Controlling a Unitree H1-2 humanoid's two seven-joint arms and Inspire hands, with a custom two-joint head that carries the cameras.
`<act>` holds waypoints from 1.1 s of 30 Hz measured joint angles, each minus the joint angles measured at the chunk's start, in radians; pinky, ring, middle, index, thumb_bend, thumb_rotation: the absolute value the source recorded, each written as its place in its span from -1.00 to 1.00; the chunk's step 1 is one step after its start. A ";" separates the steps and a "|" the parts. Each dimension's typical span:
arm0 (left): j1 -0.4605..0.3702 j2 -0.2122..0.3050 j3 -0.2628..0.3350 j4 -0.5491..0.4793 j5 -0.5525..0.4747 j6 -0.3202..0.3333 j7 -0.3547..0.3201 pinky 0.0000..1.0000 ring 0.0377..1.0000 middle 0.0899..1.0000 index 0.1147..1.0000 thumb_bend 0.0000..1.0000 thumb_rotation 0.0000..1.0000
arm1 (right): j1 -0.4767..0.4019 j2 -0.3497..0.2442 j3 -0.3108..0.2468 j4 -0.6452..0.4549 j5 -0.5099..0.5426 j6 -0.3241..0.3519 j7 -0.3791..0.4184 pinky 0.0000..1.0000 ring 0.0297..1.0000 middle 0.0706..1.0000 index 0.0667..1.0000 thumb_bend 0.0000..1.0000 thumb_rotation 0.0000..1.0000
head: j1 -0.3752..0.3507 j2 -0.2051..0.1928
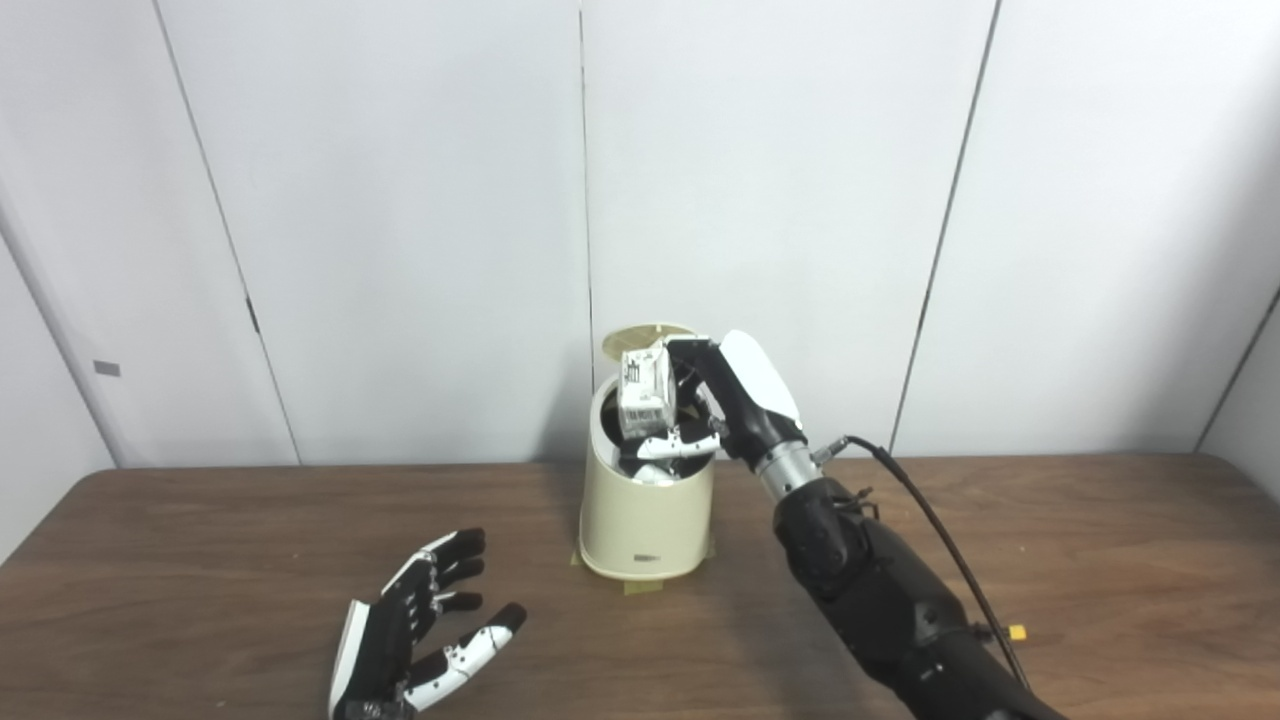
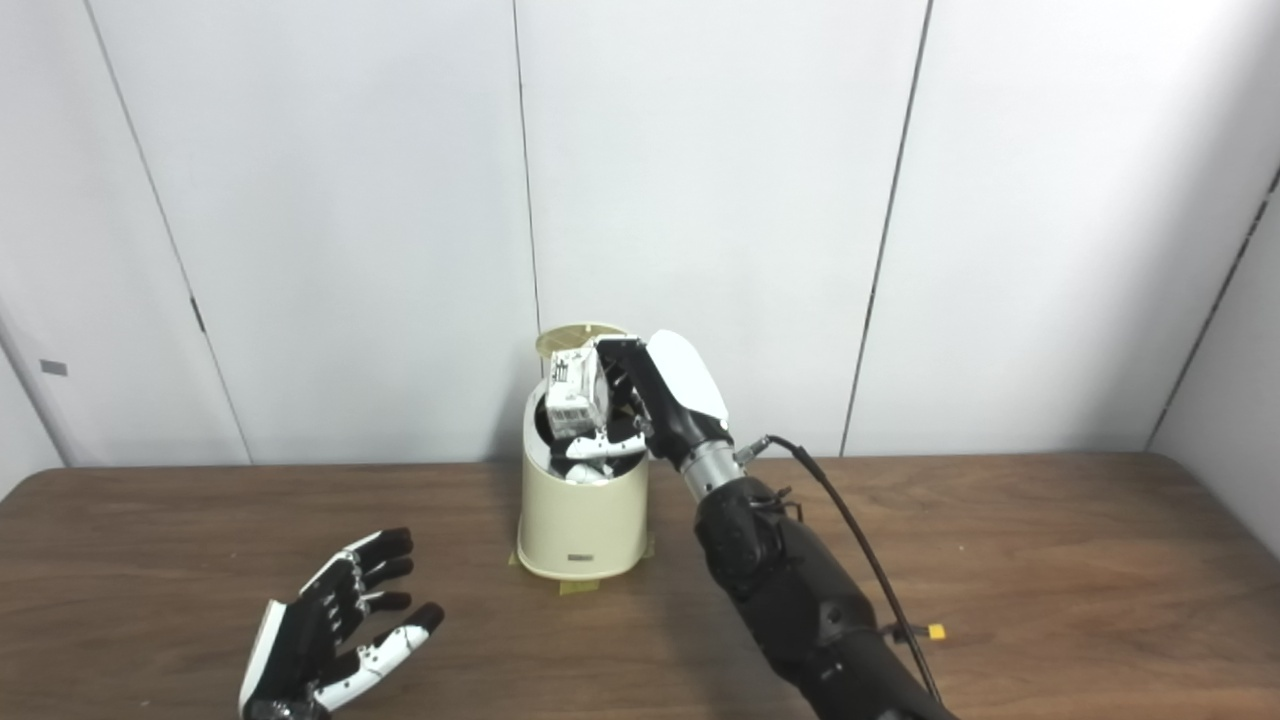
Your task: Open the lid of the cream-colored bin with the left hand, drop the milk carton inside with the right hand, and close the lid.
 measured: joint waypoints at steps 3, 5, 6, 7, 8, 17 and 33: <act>0.000 0.000 0.000 0.000 0.000 0.000 -0.001 0.37 0.57 0.59 0.51 0.41 -0.61 | 0.016 -0.001 0.001 -0.033 -0.003 0.029 0.019 0.03 0.20 0.36 0.34 0.69 -0.89 | -0.002 0.003; 0.000 0.001 0.000 0.000 0.000 0.000 -0.001 0.38 0.57 0.59 0.51 0.41 -0.61 | 0.028 -0.001 0.001 -0.051 -0.005 0.039 0.025 0.04 0.21 0.38 0.38 0.70 -0.87 | 0.000 0.005; 0.000 0.001 0.000 0.000 0.000 0.000 -0.001 0.38 0.57 0.59 0.50 0.41 -0.61 | 0.032 -0.002 0.001 -0.061 -0.008 0.044 0.029 0.05 0.22 0.39 0.39 0.70 -0.85 | 0.000 0.005; 0.000 0.001 0.000 0.000 0.000 0.000 -0.001 0.38 0.56 0.58 0.50 0.41 -0.62 | 0.035 -0.002 0.001 -0.067 -0.010 0.049 0.034 0.06 0.23 0.40 0.41 0.71 -0.83 | 0.000 0.005; 0.000 0.001 0.000 0.000 0.000 0.000 -0.001 0.37 0.56 0.58 0.49 0.42 -0.62 | 0.036 -0.002 0.001 -0.071 -0.010 0.056 0.037 0.07 0.24 0.41 0.42 0.72 -0.82 | 0.003 0.006; 0.000 0.000 -0.001 -0.001 0.005 0.003 -0.001 0.35 0.55 0.57 0.48 0.40 -0.62 | 0.052 -0.001 0.000 -0.122 -0.019 0.107 0.069 0.14 0.32 0.50 0.49 0.80 -0.78 | 0.008 0.012; 0.000 -0.001 -0.001 -0.002 0.005 0.007 -0.001 0.35 0.53 0.56 0.48 0.40 -0.64 | 0.105 0.003 -0.042 -0.214 0.020 0.074 0.076 -0.23 0.10 0.34 0.32 0.72 -0.89 | 0.011 0.017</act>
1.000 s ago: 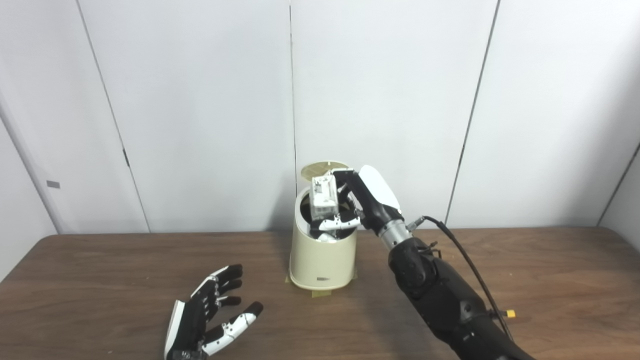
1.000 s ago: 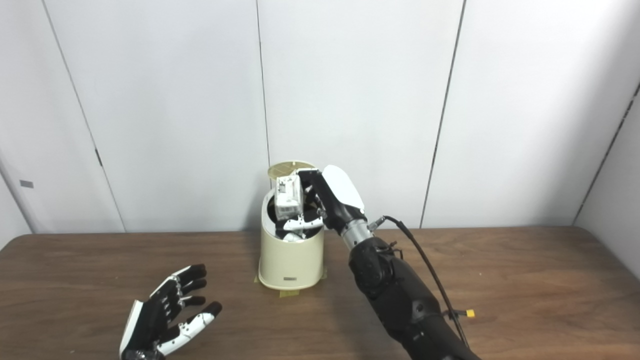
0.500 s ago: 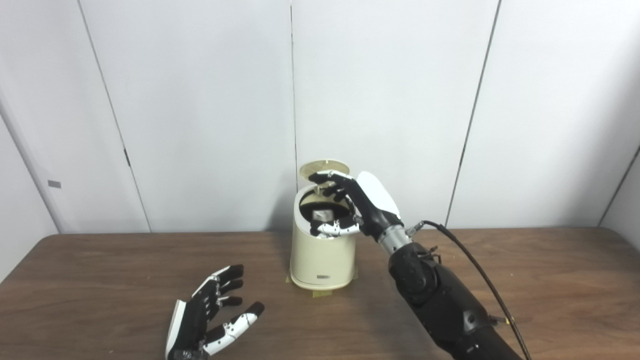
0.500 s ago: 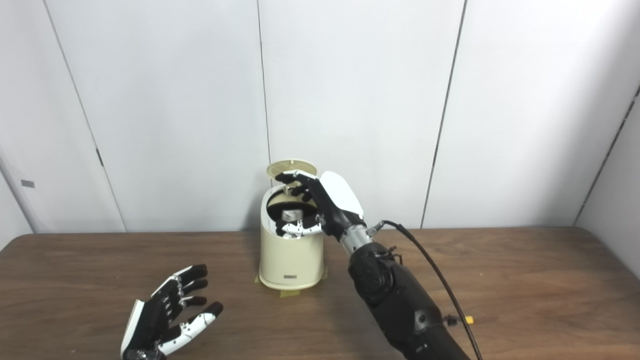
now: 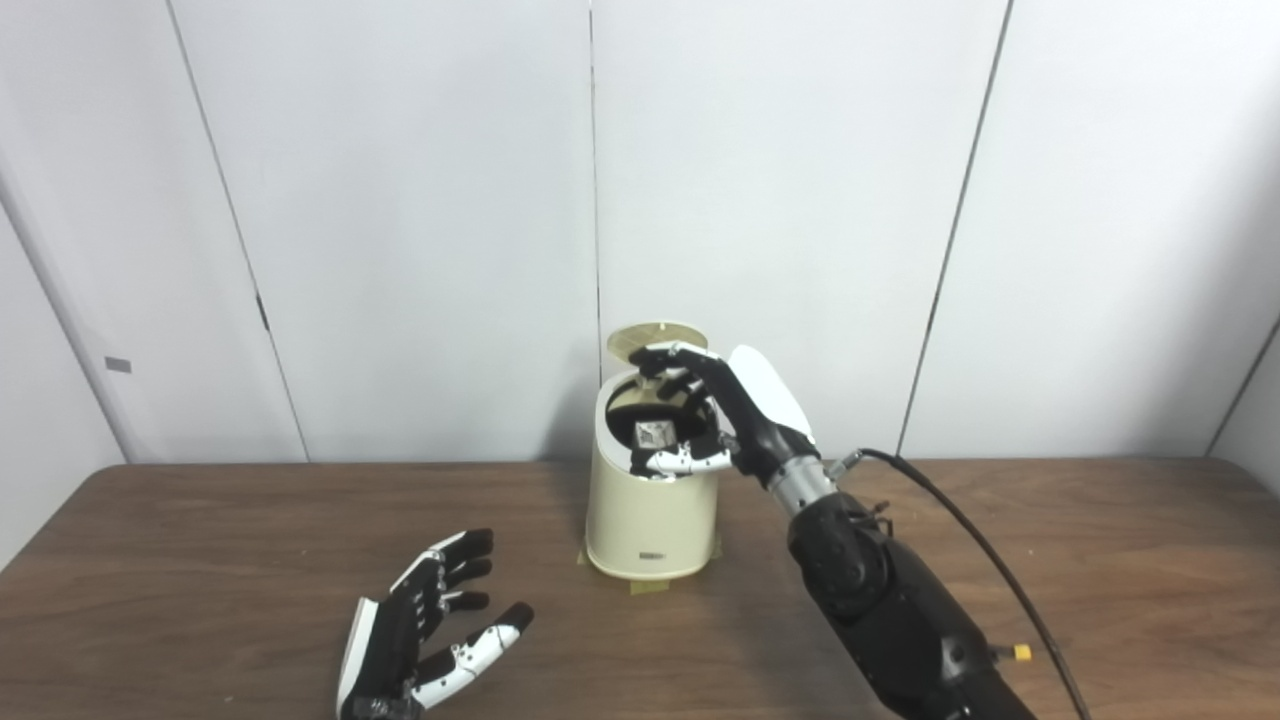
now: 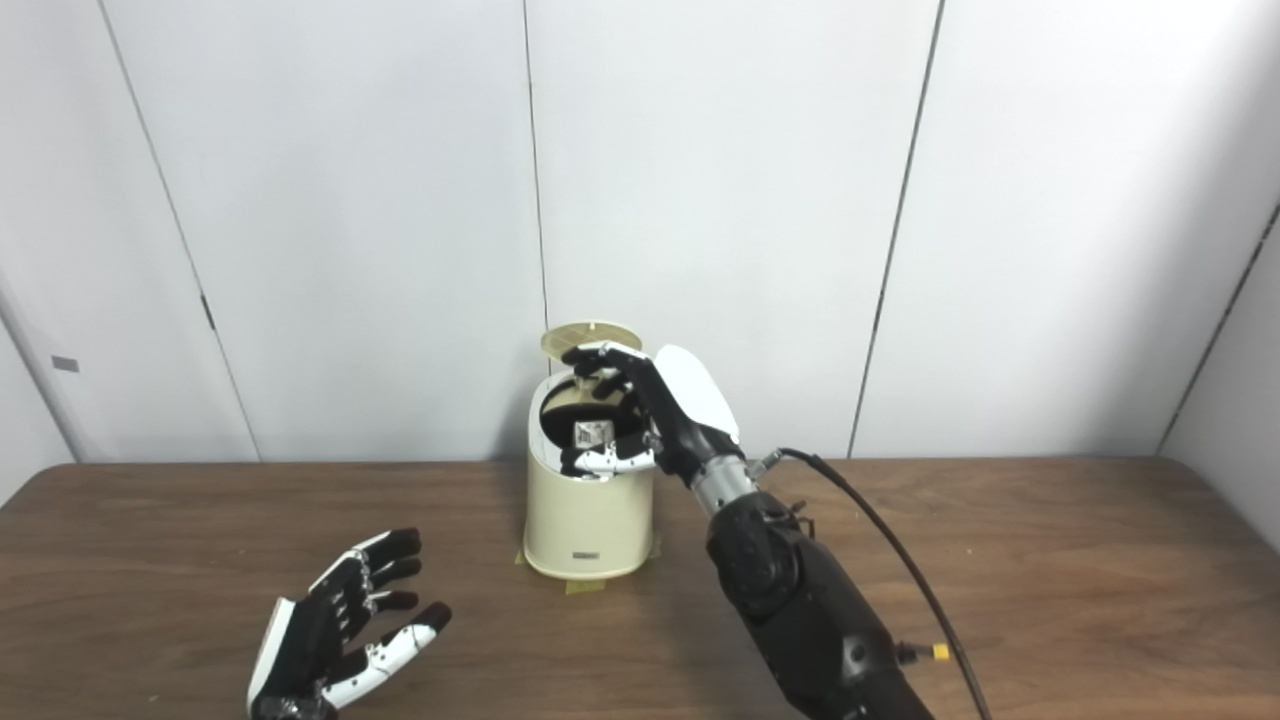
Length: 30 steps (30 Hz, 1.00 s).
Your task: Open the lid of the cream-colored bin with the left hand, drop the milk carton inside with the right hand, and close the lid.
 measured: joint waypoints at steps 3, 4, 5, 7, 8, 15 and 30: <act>0.000 0.000 0.000 0.000 0.000 0.000 0.000 0.37 0.55 0.57 0.49 0.39 -0.65 | 0.008 0.004 -0.020 -0.052 0.018 -0.015 0.000 -0.29 0.02 0.28 0.27 0.72 -0.95 | 0.000 0.002; -0.001 0.000 -0.001 0.000 0.000 0.000 0.000 0.36 0.54 0.57 0.49 0.40 -0.63 | 0.010 0.005 -0.028 -0.080 0.025 -0.021 -0.001 -0.31 -0.01 0.26 0.24 0.71 -0.98 | 0.002 0.002; -0.001 0.000 0.000 0.000 0.000 0.000 0.000 0.36 0.54 0.56 0.49 0.40 -0.63 | 0.013 0.007 -0.037 -0.111 0.035 -0.026 0.000 -0.32 -0.02 0.25 0.23 0.71 -0.99 | 0.002 0.002; -0.001 0.000 0.000 0.000 0.002 0.000 0.001 0.36 0.53 0.55 0.48 0.41 -0.63 | 0.015 0.015 -0.053 -0.167 0.058 -0.036 0.004 -0.34 -0.06 0.24 0.21 0.67 -1.00 | 0.002 0.002; -0.001 0.000 -0.001 0.000 0.002 0.000 0.001 0.36 0.53 0.55 0.48 0.41 -0.64 | 0.015 0.019 -0.058 -0.188 0.067 -0.040 0.006 -0.35 -0.08 0.23 0.20 0.67 -1.00 | 0.002 0.002; -0.002 -0.001 -0.001 0.001 0.003 0.000 0.001 0.38 0.53 0.54 0.48 0.40 -0.62 | 0.070 0.022 -0.081 -0.297 0.139 -0.101 0.049 -0.46 -0.29 0.13 0.15 0.59 -1.00 | 0.003 0.003; 0.000 0.007 -0.003 0.000 0.004 0.000 -0.006 0.30 0.53 0.57 0.52 0.40 -0.64 | 0.457 -0.033 -0.233 -0.522 0.453 0.098 0.216 0.14 0.36 0.53 0.55 0.52 -0.34 | 0.017 0.006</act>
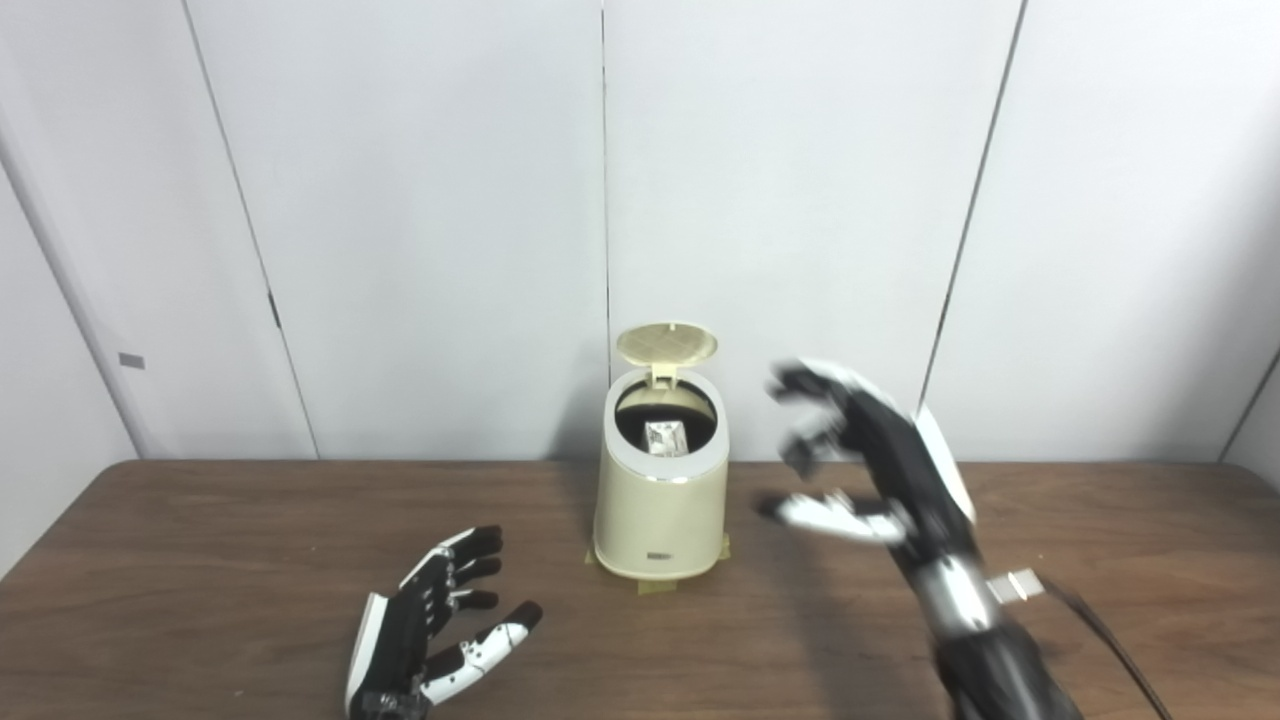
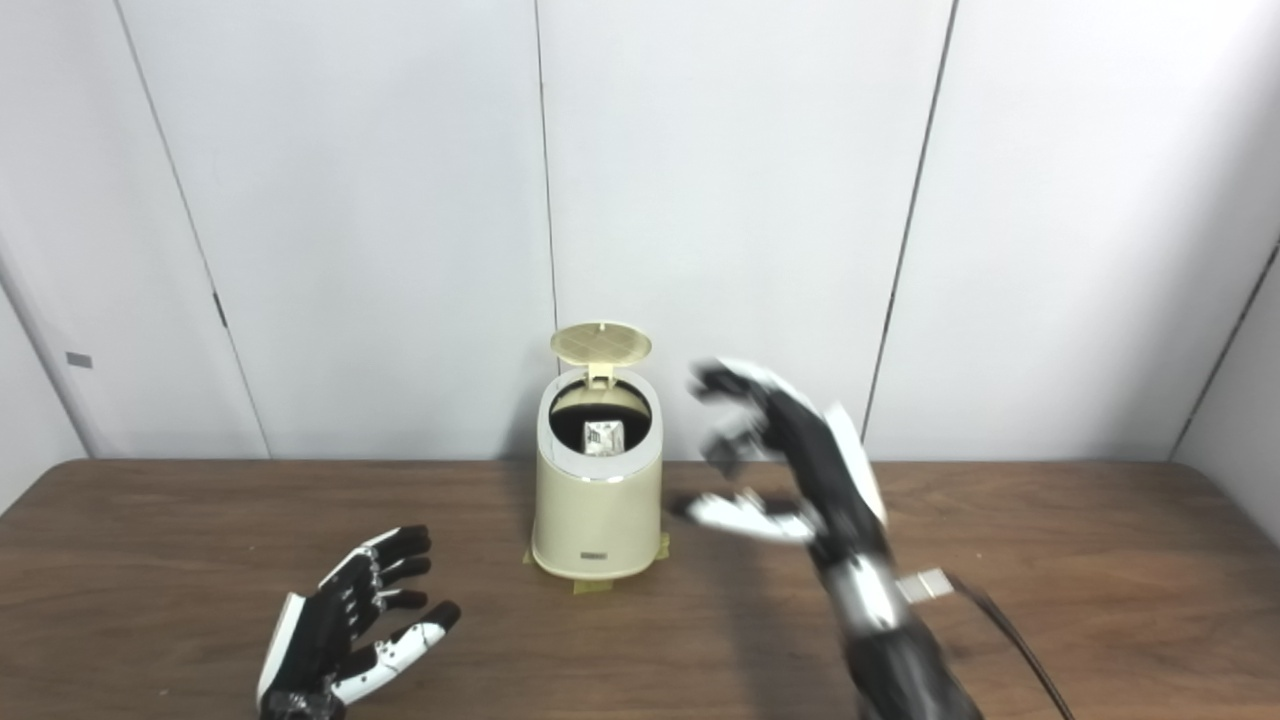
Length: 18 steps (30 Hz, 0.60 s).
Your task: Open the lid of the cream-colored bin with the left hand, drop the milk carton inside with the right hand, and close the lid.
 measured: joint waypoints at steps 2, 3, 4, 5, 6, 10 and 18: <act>0.000 0.002 -0.001 -0.001 -0.003 0.000 -0.003 0.30 0.53 0.57 0.54 0.40 -0.63 | 0.042 -0.007 -0.010 -0.002 0.045 0.002 0.026 0.17 0.42 0.58 0.58 0.54 -0.28 | 0.006 0.003; 0.000 0.002 -0.002 -0.002 -0.005 0.000 -0.005 0.30 0.53 0.58 0.55 0.41 -0.61 | 0.059 -0.008 -0.014 -0.005 0.068 0.000 0.038 0.17 0.45 0.61 0.60 0.55 -0.27 | 0.008 0.003; 0.000 0.002 -0.004 -0.005 -0.006 0.000 -0.008 0.30 0.53 0.58 0.57 0.41 -0.59 | 0.069 -0.007 -0.015 -0.005 0.089 -0.002 0.048 0.17 0.49 0.64 0.61 0.56 -0.25 | 0.011 0.005; 0.001 0.002 -0.005 -0.010 -0.007 0.000 -0.011 0.30 0.53 0.59 0.59 0.42 -0.58 | 0.075 -0.007 -0.015 -0.005 0.102 -0.004 0.059 0.18 0.50 0.65 0.62 0.57 -0.23 | 0.014 0.005; 0.003 0.003 -0.005 -0.025 -0.007 0.002 -0.020 0.30 0.54 0.60 0.63 0.44 -0.54 | 0.081 -0.006 -0.015 -0.005 0.118 -0.008 0.071 0.19 0.51 0.66 0.63 0.60 -0.21 | 0.015 0.005; 0.006 0.015 -0.004 -0.061 -0.011 0.030 -0.037 0.35 0.58 0.66 0.74 0.54 -0.42 | 0.101 0.020 -0.014 -0.018 0.141 -0.011 0.082 0.26 0.55 0.67 0.66 0.63 -0.21 | 0.012 0.006; -0.083 0.082 -0.023 -0.108 0.005 0.140 -0.097 0.45 0.72 0.80 0.84 0.69 -0.30 | 0.136 0.067 -0.013 -0.031 0.199 0.021 0.103 0.26 0.56 0.69 0.63 0.54 -0.39 | 0.017 0.000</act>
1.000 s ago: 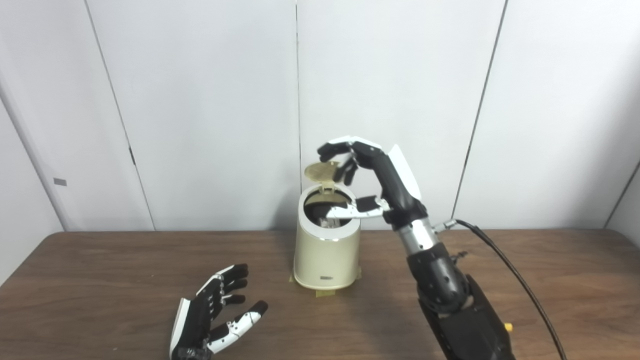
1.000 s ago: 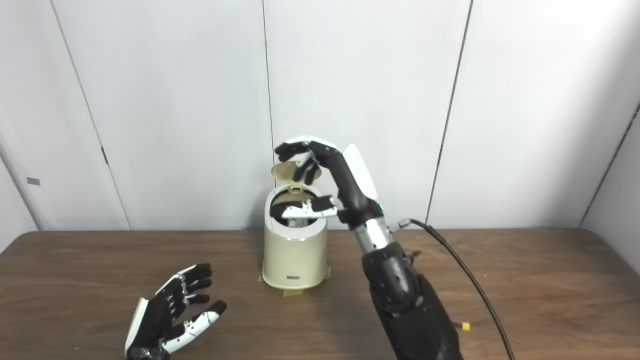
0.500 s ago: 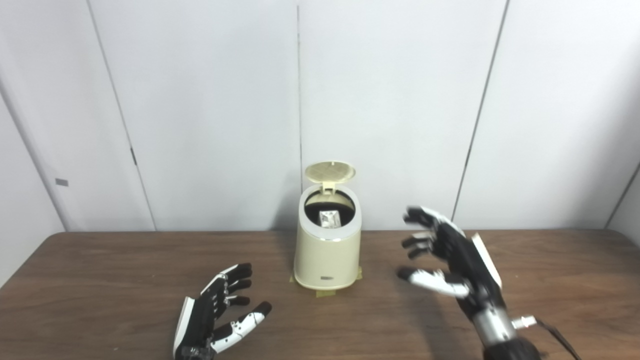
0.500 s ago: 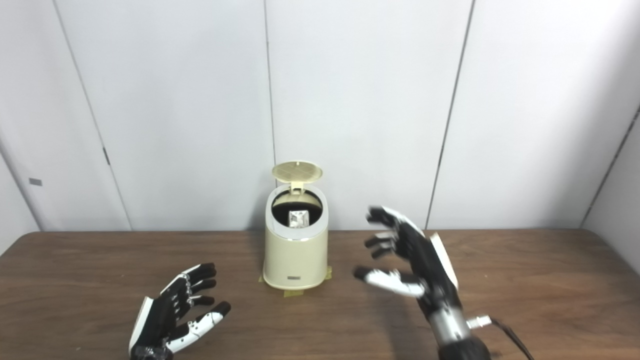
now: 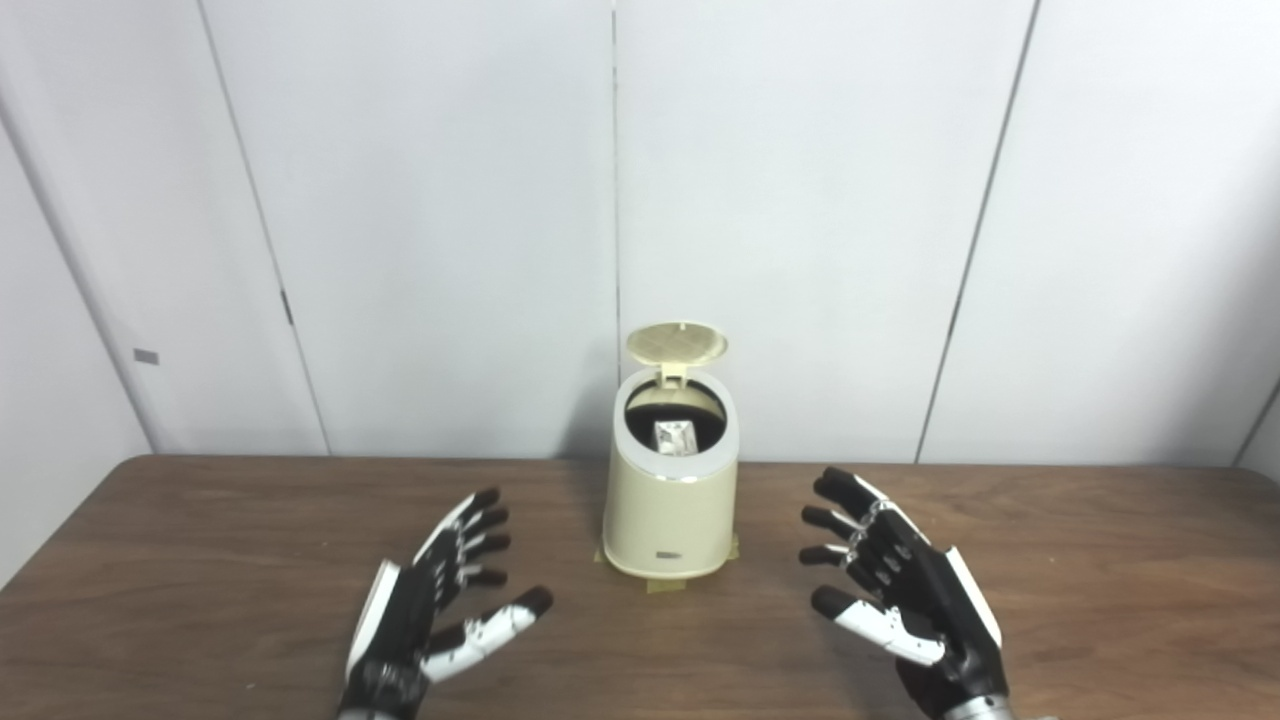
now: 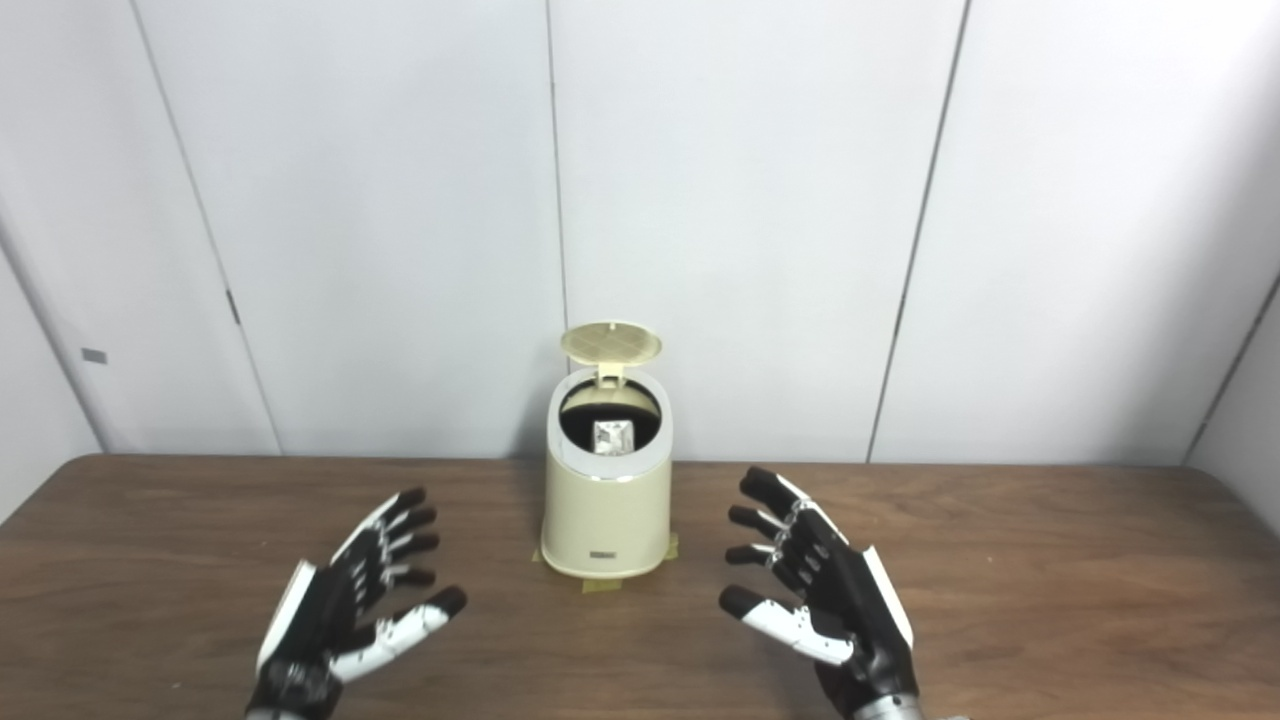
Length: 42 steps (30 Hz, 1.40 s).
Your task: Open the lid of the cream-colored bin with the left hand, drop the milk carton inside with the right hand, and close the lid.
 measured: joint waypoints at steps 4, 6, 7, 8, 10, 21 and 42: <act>-0.138 0.034 -0.018 -0.015 0.011 0.061 -0.033 0.49 0.79 0.85 0.86 0.70 -0.31 | 0.000 0.000 -0.002 -0.009 -0.006 0.003 -0.002 0.19 0.50 0.67 0.59 0.51 -0.42 | 0.008 -0.002; -0.209 0.044 -0.030 -0.016 0.030 0.082 -0.049 0.50 0.81 0.87 0.87 0.72 -0.32 | 0.000 0.001 -0.002 -0.009 -0.010 0.005 -0.002 0.19 0.50 0.67 0.58 0.49 -0.43 | 0.011 -0.003; -0.238 0.049 -0.037 -0.016 0.041 0.096 -0.056 0.51 0.83 0.88 0.88 0.72 -0.31 | 0.000 0.002 -0.001 -0.009 -0.013 0.005 -0.002 0.20 0.50 0.66 0.58 0.49 -0.43 | 0.011 -0.005; -0.268 0.056 -0.044 -0.016 0.049 0.107 -0.061 0.53 0.84 0.89 0.88 0.73 -0.32 | 0.001 0.004 -0.001 -0.009 -0.020 0.005 -0.003 0.20 0.49 0.64 0.57 0.50 -0.42 | 0.011 -0.005; -0.323 0.067 -0.053 -0.010 0.071 0.140 -0.071 0.56 0.86 0.91 0.89 0.76 -0.33 | 0.002 0.006 0.000 -0.009 -0.036 0.005 -0.004 0.19 0.47 0.62 0.56 0.51 -0.37 | 0.011 -0.008; -0.548 0.112 -0.125 0.176 0.185 0.201 -0.101 0.58 0.85 0.91 0.89 0.78 -0.31 | 0.003 0.019 0.000 -0.002 -0.088 0.004 -0.007 0.17 0.44 0.59 0.51 0.55 -0.30 | 0.000 -0.014; -0.696 0.166 -0.309 0.336 0.392 0.198 -0.224 1.00 1.00 0.83 0.69 0.96 -0.19 | 0.003 0.049 0.004 -0.011 -0.177 0.007 -0.058 0.13 0.45 0.57 0.48 0.42 -0.35 | -0.040 -0.023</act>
